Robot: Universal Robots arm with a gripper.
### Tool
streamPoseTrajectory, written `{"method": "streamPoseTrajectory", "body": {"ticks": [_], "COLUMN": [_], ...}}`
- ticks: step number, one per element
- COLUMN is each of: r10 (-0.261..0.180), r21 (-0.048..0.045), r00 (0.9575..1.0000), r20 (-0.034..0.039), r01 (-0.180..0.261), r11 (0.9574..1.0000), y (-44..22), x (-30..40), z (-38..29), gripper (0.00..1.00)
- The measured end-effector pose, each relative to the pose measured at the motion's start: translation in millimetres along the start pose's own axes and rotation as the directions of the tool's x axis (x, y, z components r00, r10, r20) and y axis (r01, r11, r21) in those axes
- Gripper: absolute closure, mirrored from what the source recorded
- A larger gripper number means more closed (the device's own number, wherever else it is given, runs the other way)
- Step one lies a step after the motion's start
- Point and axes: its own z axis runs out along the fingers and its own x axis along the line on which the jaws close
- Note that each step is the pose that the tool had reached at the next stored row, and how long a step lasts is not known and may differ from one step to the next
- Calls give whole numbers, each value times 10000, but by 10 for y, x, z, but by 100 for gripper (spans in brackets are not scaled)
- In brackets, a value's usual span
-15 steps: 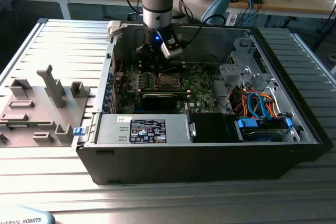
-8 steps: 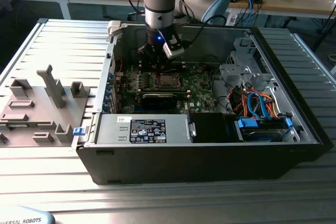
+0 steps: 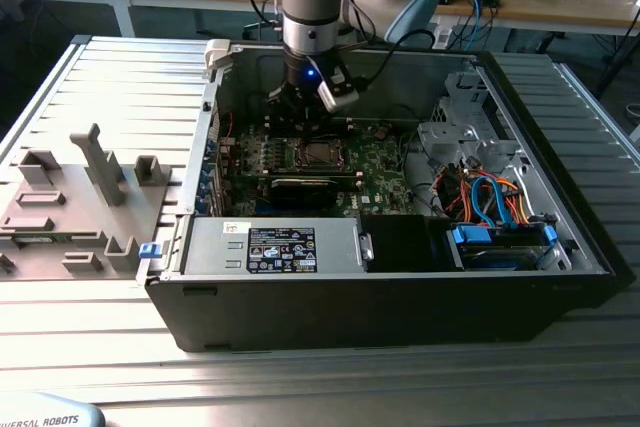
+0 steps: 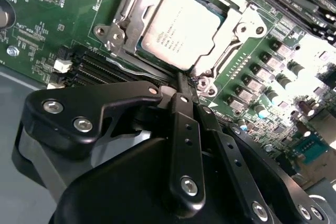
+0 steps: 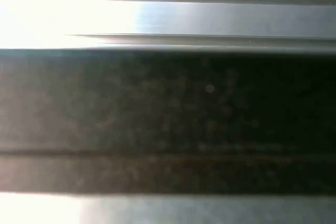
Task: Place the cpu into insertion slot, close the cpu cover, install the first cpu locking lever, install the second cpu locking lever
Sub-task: 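Install the first cpu locking lever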
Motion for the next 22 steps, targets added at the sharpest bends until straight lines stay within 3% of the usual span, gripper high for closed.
{"method": "streamPoseTrajectory", "body": {"ticks": [2,22], "r10": [-266,-278], "r21": [-5,-11], "r00": [9996,9996], "r20": [-4,-96], "r01": [266,277], "r11": [9996,9996], "y": [1,-5], "x": [-21,-379], "z": [0,10], "gripper": [89,89]}}
